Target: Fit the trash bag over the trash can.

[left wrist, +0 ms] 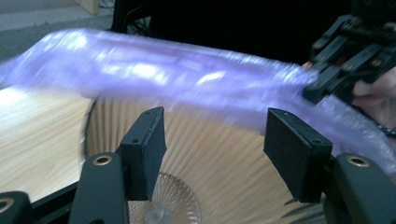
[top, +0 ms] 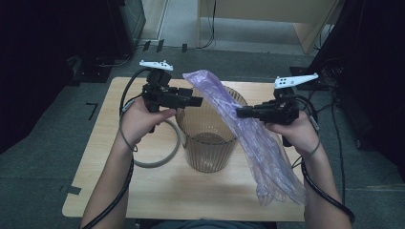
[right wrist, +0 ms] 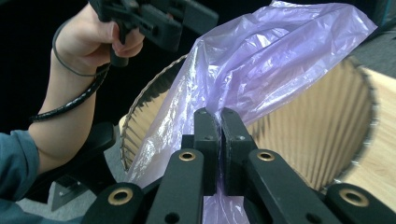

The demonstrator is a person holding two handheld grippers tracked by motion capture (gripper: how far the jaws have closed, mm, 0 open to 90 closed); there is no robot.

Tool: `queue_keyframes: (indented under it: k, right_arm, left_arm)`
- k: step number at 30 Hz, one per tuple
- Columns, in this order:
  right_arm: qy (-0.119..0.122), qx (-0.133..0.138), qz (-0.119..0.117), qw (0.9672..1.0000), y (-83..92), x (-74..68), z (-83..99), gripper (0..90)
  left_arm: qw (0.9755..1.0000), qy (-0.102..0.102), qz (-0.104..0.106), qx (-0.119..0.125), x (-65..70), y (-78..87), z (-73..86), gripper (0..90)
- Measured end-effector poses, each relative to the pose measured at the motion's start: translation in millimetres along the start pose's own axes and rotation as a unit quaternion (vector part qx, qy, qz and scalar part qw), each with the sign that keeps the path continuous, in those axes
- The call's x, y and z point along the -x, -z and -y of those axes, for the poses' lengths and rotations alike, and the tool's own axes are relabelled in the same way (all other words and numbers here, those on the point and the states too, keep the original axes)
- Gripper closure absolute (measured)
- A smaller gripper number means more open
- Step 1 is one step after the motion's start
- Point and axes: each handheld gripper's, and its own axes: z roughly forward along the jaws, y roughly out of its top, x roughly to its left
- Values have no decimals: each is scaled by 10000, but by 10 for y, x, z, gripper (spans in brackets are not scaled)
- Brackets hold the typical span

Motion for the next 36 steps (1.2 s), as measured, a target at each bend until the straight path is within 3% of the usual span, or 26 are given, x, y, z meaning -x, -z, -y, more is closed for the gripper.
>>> queue_keyframes:
  k: [5, 19, 27, 36]
  right_arm:
    - [24, -119, -110, 9999, -110, -26, 8, 882]
    - [201, -328, -489, 9981, -296, -201, 0, 879]
    - [426, -292, -665, 9964, -278, -370, -39, 872]
    - [723, -58, -788, 9943, -129, -581, -103, 868]
  left_arm:
    - [9997, -230, -21, 14, 80, -62, 3, 377]
    - [9995, -302, 3, -23, 130, -197, 5, 373]
    - [9992, -351, 16, -186, 196, -268, 16, 376]
    - [9970, -674, 251, -302, 441, -280, 16, 379]
